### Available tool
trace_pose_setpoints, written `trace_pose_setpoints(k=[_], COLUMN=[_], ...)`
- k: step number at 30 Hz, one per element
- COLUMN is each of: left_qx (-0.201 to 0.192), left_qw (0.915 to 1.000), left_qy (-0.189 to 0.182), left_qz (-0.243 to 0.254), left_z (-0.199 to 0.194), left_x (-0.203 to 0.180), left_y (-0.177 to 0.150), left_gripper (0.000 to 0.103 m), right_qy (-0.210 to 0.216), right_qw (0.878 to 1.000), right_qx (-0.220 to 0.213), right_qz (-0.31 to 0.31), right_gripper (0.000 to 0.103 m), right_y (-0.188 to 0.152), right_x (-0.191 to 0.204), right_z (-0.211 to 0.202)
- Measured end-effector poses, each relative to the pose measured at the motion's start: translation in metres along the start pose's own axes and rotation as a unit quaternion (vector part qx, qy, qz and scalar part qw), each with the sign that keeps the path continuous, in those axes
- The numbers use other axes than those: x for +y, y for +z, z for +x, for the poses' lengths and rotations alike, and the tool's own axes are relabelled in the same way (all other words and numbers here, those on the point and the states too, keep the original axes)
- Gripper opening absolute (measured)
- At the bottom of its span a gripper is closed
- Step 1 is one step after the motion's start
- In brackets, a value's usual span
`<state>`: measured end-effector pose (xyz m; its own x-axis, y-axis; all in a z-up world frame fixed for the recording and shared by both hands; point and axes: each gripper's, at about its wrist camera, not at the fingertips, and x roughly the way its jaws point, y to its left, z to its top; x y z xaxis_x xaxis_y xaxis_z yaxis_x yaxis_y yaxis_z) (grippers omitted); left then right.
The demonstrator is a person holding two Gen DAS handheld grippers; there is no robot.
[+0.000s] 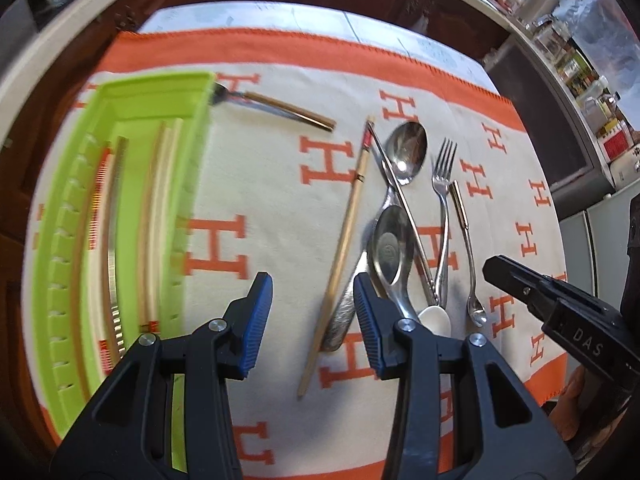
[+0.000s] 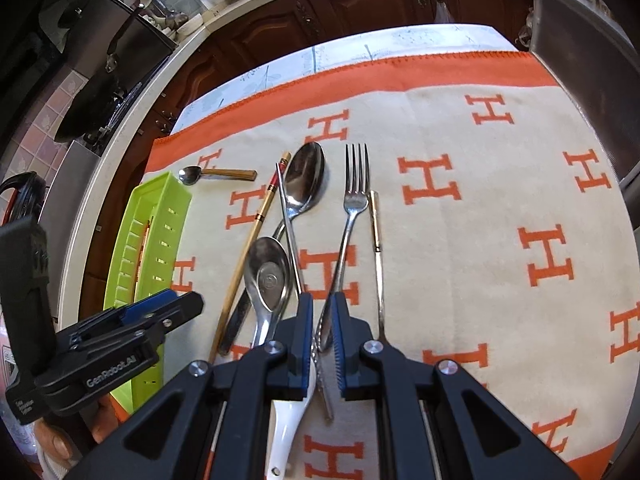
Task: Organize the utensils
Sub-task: 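Move the left tool over the pile and close on a red-tipped wooden chopstick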
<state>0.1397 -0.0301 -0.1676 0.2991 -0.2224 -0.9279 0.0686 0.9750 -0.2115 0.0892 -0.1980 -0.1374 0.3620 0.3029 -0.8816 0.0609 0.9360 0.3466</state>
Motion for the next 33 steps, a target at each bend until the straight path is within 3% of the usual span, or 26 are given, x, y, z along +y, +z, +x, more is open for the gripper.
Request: trace_pose_setpoints(k=[7, 11, 19, 29, 30, 31, 33], left_qx=[0.026, 0.04, 0.035, 0.023, 0.026, 0.028, 0.033], left_qw=[0.9992, 0.9983, 0.9983, 0.9929, 0.9924, 0.9919, 0.991], left_qy=[0.012, 0.024, 0.036, 0.079, 0.079, 0.076, 0.08], left_qz=[0.028, 0.035, 0.031, 0.086, 0.091, 0.098, 0.102], left_z=[0.03, 0.042, 0.05, 0.063, 0.062, 0.062, 0.06], left_x=[-0.018, -0.022, -0.022, -0.043, -0.043, -0.045, -0.046], left_y=[0.012, 0.014, 0.023, 0.035, 0.034, 0.035, 0.034], left_gripper=[0.038, 0.03, 0.029, 0.029, 0.026, 0.01, 0.004], right_qy=[0.007, 0.009, 0.009, -0.007, -0.009, -0.01, -0.011], right_qw=[1.0, 1.0, 1.0, 0.998, 0.998, 0.997, 0.995], right_qx=[0.008, 0.009, 0.012, 0.026, 0.028, 0.03, 0.039], right_qz=[-0.003, -0.006, -0.022, -0.059, -0.064, -0.069, -0.086], right_gripper=[0.009, 0.009, 0.009, 0.009, 0.009, 0.009, 0.009], right_y=[0.001, 0.001, 0.003, 0.004, 0.004, 0.005, 0.006], right_x=[-0.006, -0.008, -0.006, 0.003, 0.005, 0.006, 0.012], right_z=[0.008, 0.01, 0.016, 0.026, 0.028, 0.029, 0.033])
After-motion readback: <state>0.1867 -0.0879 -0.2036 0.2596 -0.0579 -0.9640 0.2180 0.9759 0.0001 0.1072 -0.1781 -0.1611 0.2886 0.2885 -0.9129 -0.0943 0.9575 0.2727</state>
